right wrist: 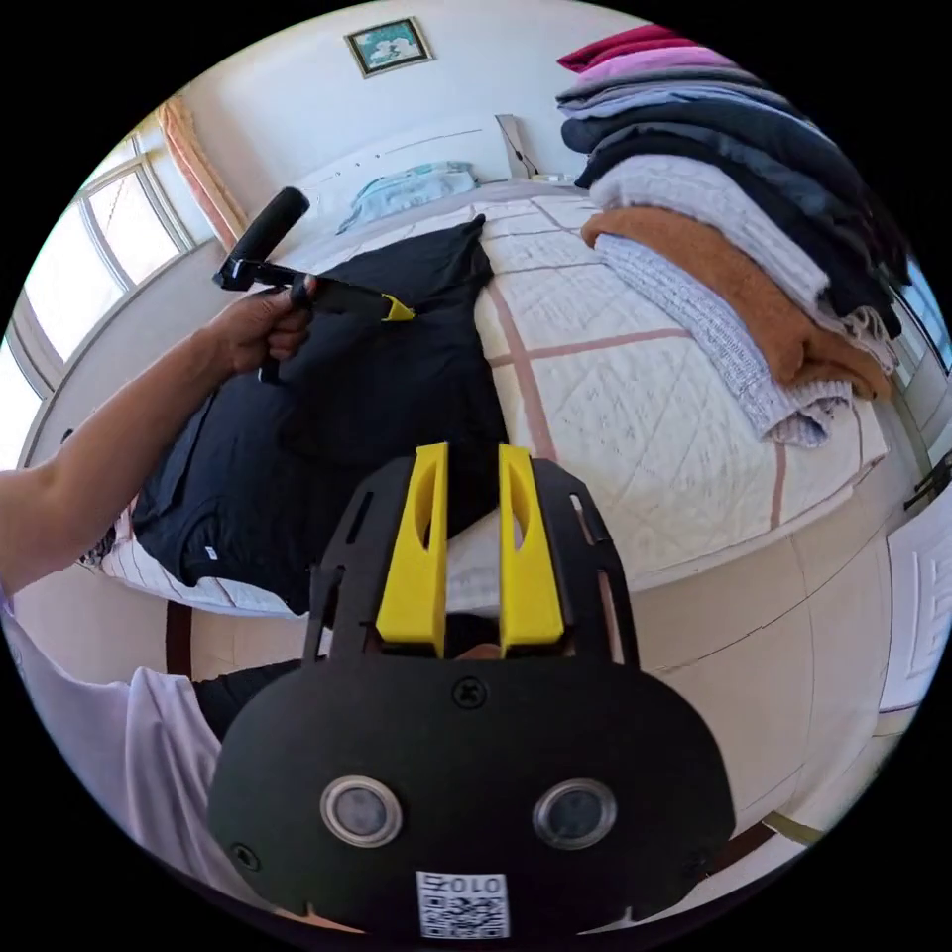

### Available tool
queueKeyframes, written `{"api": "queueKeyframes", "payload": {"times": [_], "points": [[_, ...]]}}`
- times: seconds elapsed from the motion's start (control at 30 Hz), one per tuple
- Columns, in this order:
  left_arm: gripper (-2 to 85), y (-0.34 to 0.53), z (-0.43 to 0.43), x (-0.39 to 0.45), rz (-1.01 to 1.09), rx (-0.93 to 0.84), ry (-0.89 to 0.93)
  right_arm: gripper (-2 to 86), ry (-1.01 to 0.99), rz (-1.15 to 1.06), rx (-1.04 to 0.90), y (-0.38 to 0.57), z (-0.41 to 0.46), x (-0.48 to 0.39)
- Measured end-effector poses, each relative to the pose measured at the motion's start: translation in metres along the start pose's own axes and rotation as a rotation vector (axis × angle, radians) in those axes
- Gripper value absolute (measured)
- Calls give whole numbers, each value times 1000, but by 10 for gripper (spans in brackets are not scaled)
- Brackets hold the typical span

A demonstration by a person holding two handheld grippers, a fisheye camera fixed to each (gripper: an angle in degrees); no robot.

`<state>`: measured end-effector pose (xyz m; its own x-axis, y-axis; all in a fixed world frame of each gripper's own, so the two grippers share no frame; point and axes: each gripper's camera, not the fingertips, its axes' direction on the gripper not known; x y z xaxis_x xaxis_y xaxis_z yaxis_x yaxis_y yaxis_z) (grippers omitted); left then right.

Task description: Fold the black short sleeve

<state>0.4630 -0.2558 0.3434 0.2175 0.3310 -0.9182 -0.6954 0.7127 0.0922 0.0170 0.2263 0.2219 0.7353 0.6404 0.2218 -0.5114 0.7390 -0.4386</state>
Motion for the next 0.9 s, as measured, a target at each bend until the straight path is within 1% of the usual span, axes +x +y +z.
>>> {"api": "queueKeyframes", "payload": {"times": [0.07, 0.13, 0.17, 0.23, 0.27, 0.3, 0.33, 0.4, 0.43, 0.53, 0.67, 0.7, 0.9], "points": [[88, 23, -28, 37, 68, 24, -126, 101, 51, -48, 76, 10, -29, -15], [94, 76, -62, 99, 212, 26, -282, 96, 26, -127, 106, 22, -43, -32], [94, 93, -68, 114, 244, 21, -316, 92, 3, -180, 82, 30, -44, -47], [95, 173, -86, 172, 340, 12, -487, 89, 15, -270, 71, 48, -42, -74], [95, 195, -88, 186, 357, 5, -534, 87, 40, -333, 67, 60, -38, -93], [95, 236, -91, 210, 383, -17, -610, 87, 51, -361, 63, 66, -36, -102], [95, 275, -93, 232, 412, -41, -657, 86, 62, -419, 52, 74, -30, -119], [95, 327, -92, 261, 447, -83, -700, 85, 78, -517, 25, 82, -22, -141], [96, 356, -90, 279, 480, -113, -744, 88, 108, -600, 4, 84, -16, -156], [96, 409, -77, 309, 530, -191, -874, 108, 169, -807, -80, 86, -1, -189], [94, 438, -65, 320, 532, -237, -930, 125, 256, -1008, -153, 89, 18, -223], [91, 442, -62, 321, 529, -243, -958, 126, 268, -1021, -162, 89, 21, -226], [55, 454, -59, 324, 595, -243, -956, 128, 309, -1030, -179, 89, 35, -245]]}}
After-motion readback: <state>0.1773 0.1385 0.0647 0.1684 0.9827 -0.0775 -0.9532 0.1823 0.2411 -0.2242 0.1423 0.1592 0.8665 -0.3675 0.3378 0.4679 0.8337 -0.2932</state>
